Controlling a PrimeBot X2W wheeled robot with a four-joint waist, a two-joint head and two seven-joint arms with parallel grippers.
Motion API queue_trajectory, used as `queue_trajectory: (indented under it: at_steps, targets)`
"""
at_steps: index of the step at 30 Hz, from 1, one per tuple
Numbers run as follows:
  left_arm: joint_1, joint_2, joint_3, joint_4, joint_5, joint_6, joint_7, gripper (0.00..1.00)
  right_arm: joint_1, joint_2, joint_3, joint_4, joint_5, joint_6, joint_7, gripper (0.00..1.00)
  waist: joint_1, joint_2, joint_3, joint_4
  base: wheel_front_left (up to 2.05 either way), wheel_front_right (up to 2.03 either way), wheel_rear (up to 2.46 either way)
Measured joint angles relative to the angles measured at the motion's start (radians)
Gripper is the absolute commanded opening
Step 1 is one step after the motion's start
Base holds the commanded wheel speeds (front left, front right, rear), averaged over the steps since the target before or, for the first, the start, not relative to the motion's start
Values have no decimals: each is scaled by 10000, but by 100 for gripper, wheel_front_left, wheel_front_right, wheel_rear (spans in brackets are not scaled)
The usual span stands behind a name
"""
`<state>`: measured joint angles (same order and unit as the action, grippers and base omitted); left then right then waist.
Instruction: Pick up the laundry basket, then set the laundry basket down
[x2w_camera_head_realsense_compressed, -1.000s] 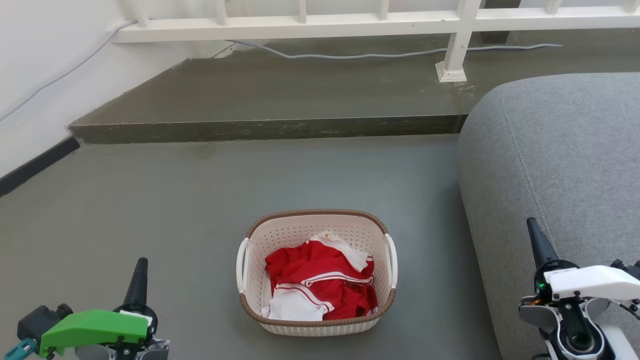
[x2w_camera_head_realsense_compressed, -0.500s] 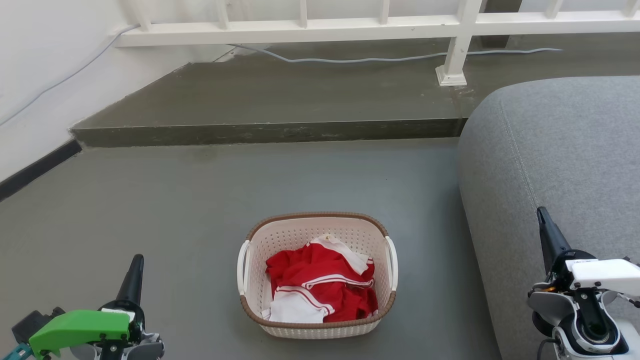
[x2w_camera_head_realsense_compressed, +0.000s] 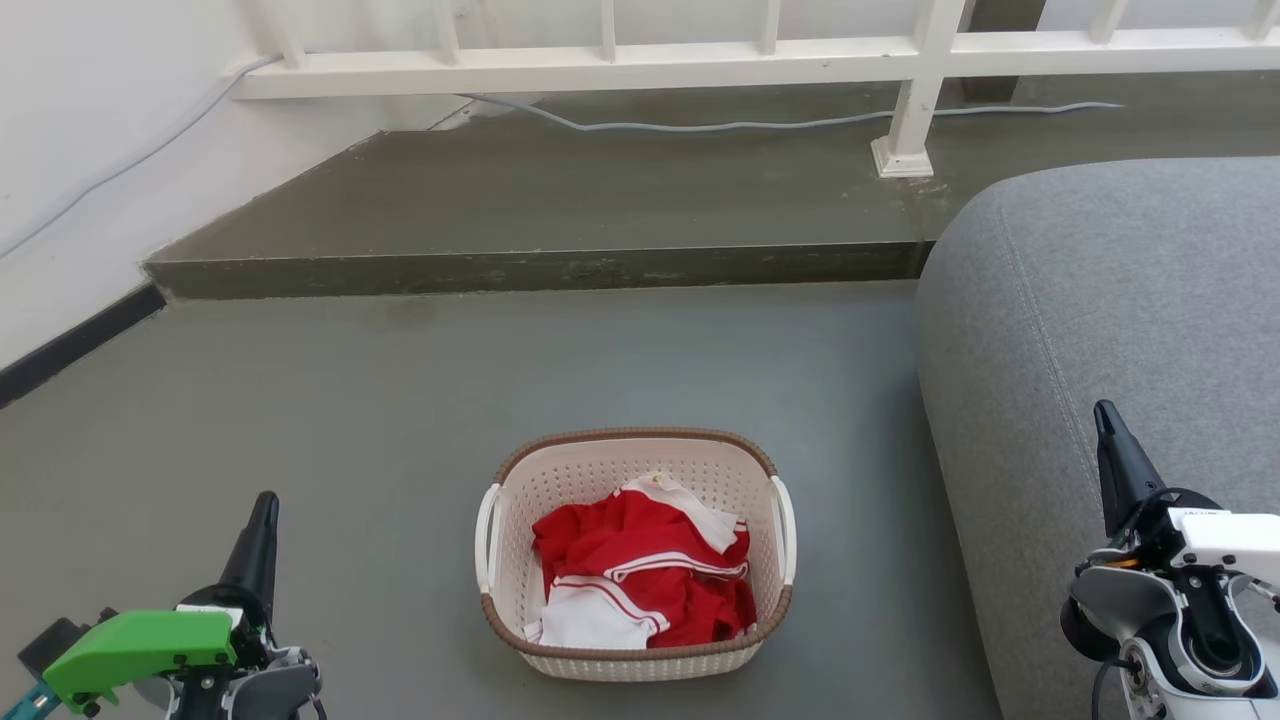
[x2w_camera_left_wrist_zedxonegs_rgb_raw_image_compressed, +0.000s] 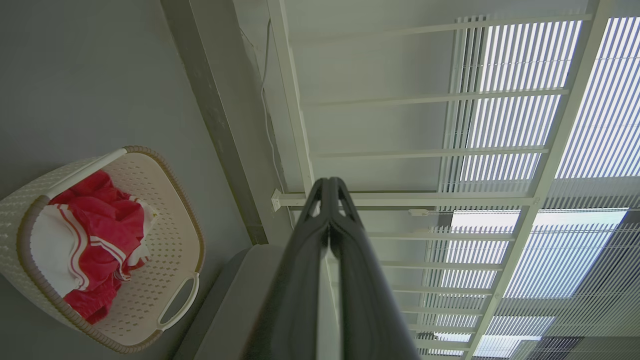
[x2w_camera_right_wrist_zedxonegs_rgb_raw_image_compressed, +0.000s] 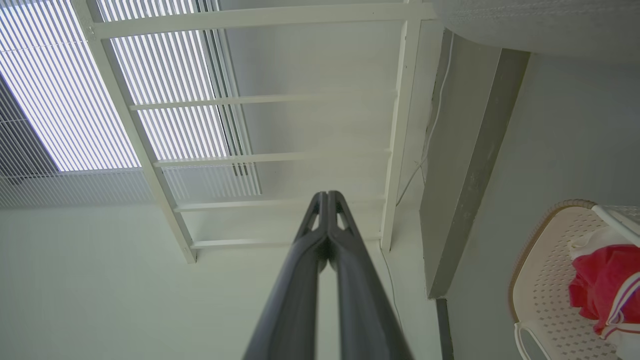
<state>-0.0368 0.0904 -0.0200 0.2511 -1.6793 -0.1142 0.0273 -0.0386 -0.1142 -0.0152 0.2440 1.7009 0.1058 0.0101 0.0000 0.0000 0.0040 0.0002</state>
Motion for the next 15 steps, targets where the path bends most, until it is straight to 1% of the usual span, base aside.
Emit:
queue_trajectory:
  at_steps: [15]
  targets:
    - [-54,0,33,61,0,-6,44,0,-16,0,-12,105,0,81,10,0,0,0,-4,-1,0,0,0]
